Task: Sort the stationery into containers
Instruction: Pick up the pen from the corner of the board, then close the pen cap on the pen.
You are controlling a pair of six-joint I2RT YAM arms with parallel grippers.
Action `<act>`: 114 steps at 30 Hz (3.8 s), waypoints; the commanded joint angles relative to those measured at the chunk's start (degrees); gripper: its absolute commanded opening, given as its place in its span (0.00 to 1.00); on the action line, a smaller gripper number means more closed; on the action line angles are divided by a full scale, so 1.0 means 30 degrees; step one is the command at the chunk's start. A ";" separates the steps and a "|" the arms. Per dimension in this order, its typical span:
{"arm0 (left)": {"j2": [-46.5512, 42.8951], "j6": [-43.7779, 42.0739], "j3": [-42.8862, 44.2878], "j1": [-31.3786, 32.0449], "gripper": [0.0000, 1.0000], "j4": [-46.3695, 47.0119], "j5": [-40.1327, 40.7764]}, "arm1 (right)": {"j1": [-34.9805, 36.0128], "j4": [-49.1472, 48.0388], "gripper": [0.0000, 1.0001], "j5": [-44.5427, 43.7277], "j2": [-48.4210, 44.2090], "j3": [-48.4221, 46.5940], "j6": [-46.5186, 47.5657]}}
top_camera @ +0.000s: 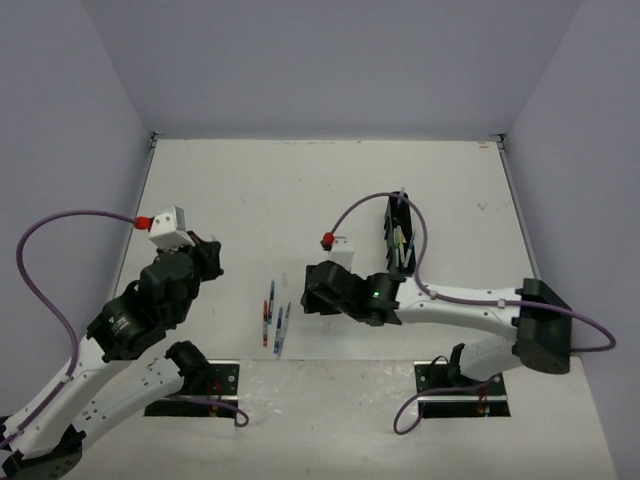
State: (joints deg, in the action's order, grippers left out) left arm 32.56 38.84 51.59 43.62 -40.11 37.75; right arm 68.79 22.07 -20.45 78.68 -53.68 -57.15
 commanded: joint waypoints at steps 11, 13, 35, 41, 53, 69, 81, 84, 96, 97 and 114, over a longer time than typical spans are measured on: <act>-0.2531 -0.2780 -0.2167 0.0051 0.00 0.0567 -0.1185 | 0.3174 0.6757 0.29 -0.3263 1.0035 -1.0106 -0.6169; -0.2702 -0.2805 -0.2216 0.0051 0.00 0.0640 -0.1357 | 0.3174 0.7077 0.31 -0.3188 1.0502 -1.0427 -0.6222; -0.2801 -0.3074 -0.2490 0.0051 0.00 0.1005 -0.1949 | 0.3057 0.8386 0.30 -0.3090 1.2821 -1.1429 -0.7172; -0.2680 -0.3106 -0.2492 0.0022 0.00 0.1038 -0.2041 | 0.3028 0.8158 0.30 -0.2990 1.3062 -1.1576 -0.6847; -0.2738 -0.3162 -0.2578 0.0051 0.00 0.1095 -0.2125 | 0.2911 0.7702 0.28 -0.2587 1.3382 -1.0906 -0.6935; -0.2592 -0.3016 -0.2520 0.0081 0.00 0.1066 -0.1964 | 0.2823 0.5534 0.03 -0.1182 1.0995 -0.6232 -0.7083; -0.1114 -0.3853 -0.3214 0.0051 0.00 1.0755 -1.4644 | 0.4258 -0.6700 0.00 0.0005 -0.3787 0.2781 0.9076; -0.1682 -0.3340 -0.4888 0.0061 0.00 1.5547 -1.8417 | 0.4239 -1.0055 0.00 0.1590 -0.8023 0.5787 1.0942; -0.0216 0.0352 -0.8262 0.0081 0.00 2.5011 -2.1992 | 0.4229 -1.2195 0.00 0.1467 -1.1491 0.6645 1.3191; -0.0082 0.0399 -0.8216 0.0081 0.00 2.4922 -2.1892 | 0.4229 -1.2419 0.00 0.1343 -1.1468 0.6690 1.3214; 0.0048 0.1459 -0.8895 0.0081 0.00 2.4334 -2.0139 | 0.4229 -1.4459 0.00 0.0511 -1.1099 0.6624 1.4499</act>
State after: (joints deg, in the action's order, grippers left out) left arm 32.25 42.09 25.58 43.90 29.61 -23.58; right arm 81.36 -18.07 -17.35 44.64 -31.16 -15.66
